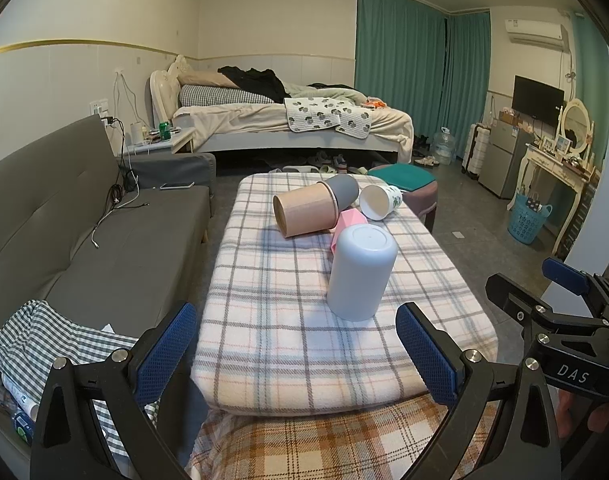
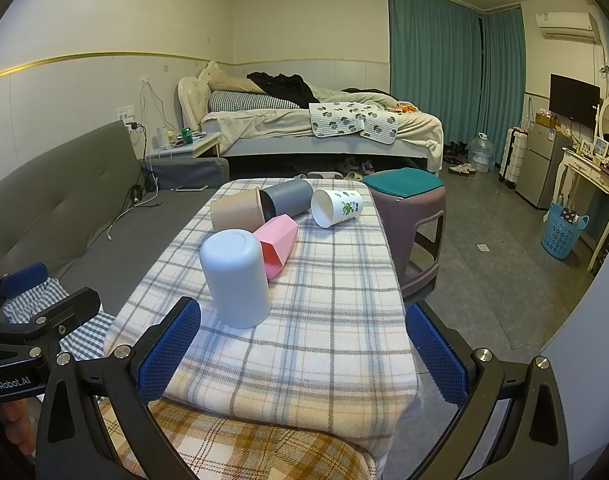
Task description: Flip cup upside down
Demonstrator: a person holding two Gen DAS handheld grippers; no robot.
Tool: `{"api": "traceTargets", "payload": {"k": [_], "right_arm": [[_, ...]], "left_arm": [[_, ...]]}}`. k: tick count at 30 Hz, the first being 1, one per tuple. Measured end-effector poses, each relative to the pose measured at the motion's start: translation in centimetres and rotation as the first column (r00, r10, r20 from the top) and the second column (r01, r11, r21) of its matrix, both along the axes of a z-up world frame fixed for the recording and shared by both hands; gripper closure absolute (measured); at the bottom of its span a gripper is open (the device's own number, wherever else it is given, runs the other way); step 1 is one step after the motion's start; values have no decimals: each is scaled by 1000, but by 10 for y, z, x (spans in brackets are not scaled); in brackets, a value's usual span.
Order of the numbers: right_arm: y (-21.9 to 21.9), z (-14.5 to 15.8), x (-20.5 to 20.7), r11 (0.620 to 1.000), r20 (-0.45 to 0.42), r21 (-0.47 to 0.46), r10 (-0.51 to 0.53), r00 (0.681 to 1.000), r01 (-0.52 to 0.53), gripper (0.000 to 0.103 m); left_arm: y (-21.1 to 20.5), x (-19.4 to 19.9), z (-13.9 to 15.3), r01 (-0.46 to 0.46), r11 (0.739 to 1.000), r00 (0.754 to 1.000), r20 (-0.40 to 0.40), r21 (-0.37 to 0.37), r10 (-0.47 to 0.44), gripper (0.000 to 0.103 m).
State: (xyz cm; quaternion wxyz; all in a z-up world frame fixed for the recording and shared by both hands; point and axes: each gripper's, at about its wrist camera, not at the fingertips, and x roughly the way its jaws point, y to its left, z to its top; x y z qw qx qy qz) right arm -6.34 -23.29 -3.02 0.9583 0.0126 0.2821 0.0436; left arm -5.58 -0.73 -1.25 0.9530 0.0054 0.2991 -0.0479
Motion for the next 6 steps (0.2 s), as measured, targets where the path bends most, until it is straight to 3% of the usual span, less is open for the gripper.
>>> {"api": "traceTargets", "payload": {"k": [6], "right_arm": [[-1, -1, 0, 1000, -5, 2, 0, 1000, 0, 0]], "left_arm": [[0, -2, -3, -7, 1000, 1000, 3, -4, 7, 0]]}}
